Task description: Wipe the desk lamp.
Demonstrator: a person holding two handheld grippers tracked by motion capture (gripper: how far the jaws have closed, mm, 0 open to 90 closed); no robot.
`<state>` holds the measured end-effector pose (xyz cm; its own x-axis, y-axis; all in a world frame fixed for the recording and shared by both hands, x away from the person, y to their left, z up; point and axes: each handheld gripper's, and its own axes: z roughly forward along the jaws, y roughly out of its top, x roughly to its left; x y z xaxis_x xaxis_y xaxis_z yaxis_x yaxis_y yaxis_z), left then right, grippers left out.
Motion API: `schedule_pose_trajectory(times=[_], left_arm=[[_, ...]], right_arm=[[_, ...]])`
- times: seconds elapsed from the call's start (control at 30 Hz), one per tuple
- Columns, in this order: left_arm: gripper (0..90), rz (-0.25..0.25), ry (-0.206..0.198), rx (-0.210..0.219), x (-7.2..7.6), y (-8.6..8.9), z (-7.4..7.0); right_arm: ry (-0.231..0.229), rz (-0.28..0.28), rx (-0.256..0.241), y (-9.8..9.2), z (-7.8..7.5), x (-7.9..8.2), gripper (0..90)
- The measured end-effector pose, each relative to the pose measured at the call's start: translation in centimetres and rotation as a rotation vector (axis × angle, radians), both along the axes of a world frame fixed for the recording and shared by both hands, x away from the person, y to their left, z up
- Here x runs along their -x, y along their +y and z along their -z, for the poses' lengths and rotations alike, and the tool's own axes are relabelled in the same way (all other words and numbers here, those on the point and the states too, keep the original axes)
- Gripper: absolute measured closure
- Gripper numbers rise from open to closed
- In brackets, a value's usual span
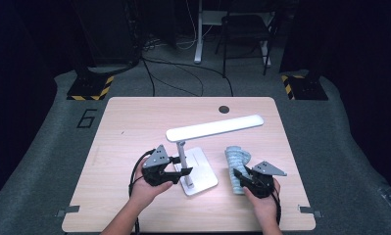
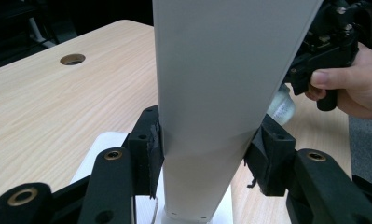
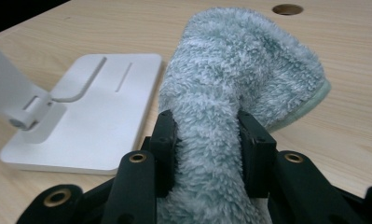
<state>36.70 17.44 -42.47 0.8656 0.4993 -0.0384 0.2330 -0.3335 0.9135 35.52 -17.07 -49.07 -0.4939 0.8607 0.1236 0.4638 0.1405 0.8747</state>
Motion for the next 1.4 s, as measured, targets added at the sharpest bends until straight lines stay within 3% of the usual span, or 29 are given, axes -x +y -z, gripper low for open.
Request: schedule_pose_trajectory(times=[0.1,0.2,0.3,0.43,0.57,0.67,0.8,1.0,1.23,1.4], left_arm=[[51.4,0.0,0.001,-0.001,0.0,0.0,0.0],[51.3,0.009,0.008,-0.002,0.0,0.1,-0.1],[51.3,-0.001,0.008,0.007,0.1,-0.1,0.0],[51.1,0.008,0.003,-0.004,0.2,0.0,-0.1],[50.1,0.019,0.018,0.004,0.3,0.0,-0.1],[49.4,0.023,0.01,-0.004,0.3,0.0,-0.2],[48.2,0.028,0.018,0.005,0.4,0.0,-0.1],[46.4,0.04,0.033,0.008,0.4,0.1,-0.1],[44.9,0.038,0.033,0.012,0.3,0.1,-0.2],[43.6,0.044,0.028,0.003,0.2,0.1,-0.2]], right_arm=[[0.015,0.049,0.015,-0.8,0.1,-0.1,63.5],[0.032,0.058,-0.002,-1.5,0.5,-0.2,63.4],[0.044,0.083,0.045,-1.6,0.8,-0.5,63.3],[0.076,0.097,0.006,-2.4,1.2,-0.7,63.2],[0.124,0.133,0.033,-2.5,1.8,-1.1,61.5],[0.135,0.157,0.067,-2.5,2.2,-1.4,59.6],[0.143,0.166,0.071,-2.6,2.4,-1.5,54.9],[0.128,0.193,0.09,-2.4,2.2,-1.4,44.4],[0.036,0.206,0.079,-2.1,0.9,-0.3,39.0],[-0.026,0.16,0.09,-1.1,0.1,0.5,38.1]])
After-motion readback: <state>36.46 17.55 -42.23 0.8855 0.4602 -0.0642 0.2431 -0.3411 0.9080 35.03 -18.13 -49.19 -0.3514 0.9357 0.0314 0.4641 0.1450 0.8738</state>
